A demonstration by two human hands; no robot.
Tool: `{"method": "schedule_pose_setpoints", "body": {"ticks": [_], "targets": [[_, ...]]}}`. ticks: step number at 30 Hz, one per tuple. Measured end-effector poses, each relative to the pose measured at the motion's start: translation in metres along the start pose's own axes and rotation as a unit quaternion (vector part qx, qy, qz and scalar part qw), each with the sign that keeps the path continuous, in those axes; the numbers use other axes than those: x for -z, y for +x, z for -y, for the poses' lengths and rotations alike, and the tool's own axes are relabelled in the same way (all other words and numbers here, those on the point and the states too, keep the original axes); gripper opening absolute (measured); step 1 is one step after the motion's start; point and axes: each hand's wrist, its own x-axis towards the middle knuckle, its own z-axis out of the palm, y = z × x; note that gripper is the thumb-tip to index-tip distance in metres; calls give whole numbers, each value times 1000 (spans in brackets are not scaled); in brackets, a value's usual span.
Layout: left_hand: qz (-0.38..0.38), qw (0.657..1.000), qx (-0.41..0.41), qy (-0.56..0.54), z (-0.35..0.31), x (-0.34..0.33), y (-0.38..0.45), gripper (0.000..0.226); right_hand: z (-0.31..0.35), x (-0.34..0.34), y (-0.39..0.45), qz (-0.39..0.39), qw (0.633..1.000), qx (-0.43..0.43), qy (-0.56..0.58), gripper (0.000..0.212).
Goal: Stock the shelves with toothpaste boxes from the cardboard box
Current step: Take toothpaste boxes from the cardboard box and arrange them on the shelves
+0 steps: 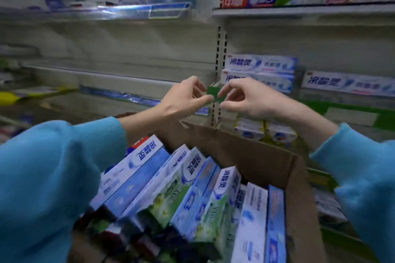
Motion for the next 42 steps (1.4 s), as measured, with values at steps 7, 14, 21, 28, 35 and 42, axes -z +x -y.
{"method": "schedule_pose_setpoints", "body": {"ticks": [7,14,21,28,35,42], "targets": [[272,951,25,145,45,-8,-37,23,22,-69,16,227,967,26,-109,27],[340,923,15,179,61,-29,-41,77,10,-90,16,321,943,2,-91,38],[383,909,35,162,56,-28,-42,71,9,-96,12,323,946,-11,-34,29],[353,924,68,129,56,-22,-47,56,8,-98,7,316,948,-18,-21,29],[303,938,84,148,50,-11,-57,50,10,-101,6,296,955,-9,-10,28],[242,960,107,96,47,0,-61,45,13,-100,5,295,956,-4,4,29]]}}
